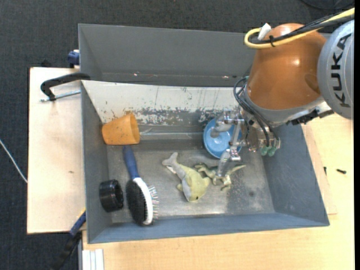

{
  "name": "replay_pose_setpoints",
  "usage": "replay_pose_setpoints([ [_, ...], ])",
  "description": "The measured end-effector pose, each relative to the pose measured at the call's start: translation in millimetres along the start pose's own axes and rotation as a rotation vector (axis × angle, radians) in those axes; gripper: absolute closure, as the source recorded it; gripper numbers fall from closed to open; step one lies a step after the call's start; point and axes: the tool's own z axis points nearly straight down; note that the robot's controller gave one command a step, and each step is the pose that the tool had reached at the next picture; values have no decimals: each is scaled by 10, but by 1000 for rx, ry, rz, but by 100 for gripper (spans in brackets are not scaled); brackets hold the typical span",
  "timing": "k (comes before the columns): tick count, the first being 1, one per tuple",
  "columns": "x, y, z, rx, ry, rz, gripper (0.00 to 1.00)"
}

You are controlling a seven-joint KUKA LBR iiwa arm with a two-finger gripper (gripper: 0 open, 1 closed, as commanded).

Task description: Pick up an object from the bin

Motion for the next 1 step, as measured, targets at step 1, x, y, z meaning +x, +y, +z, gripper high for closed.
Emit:
replay_pose_setpoints([
  [1,-28,225,1475,0,8,-202,0],
])
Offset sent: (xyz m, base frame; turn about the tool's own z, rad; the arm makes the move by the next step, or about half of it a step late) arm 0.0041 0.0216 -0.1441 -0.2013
